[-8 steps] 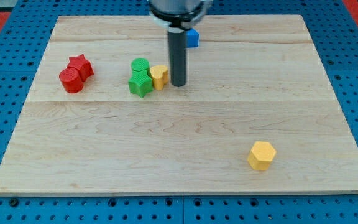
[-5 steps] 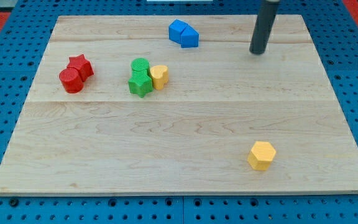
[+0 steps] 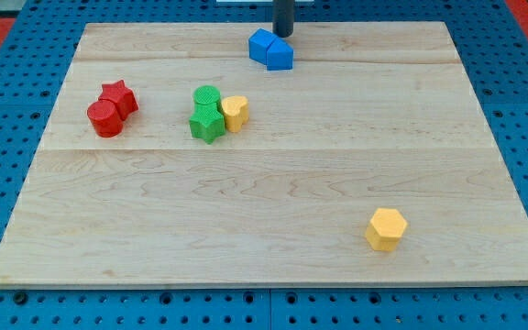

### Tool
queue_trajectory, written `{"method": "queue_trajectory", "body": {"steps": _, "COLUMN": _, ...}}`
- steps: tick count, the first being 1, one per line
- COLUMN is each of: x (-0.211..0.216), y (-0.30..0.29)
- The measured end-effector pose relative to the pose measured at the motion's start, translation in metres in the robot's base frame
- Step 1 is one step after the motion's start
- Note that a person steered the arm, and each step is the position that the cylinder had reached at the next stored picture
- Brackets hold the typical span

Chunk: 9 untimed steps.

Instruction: Slide the blue cube towards top right of the green circle

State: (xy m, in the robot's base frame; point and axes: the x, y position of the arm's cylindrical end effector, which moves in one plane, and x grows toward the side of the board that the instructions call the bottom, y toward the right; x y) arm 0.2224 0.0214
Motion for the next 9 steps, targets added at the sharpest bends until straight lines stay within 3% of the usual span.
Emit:
{"method": "queue_trajectory", "body": {"steps": 2, "x": 0.025, "y": -0.041}}
{"method": "queue_trajectory", "body": {"steps": 5, "x": 0.002, "y": -0.115}}
{"method": "queue_trajectory", "body": {"steps": 9, "x": 0.077, "y": -0.079}}
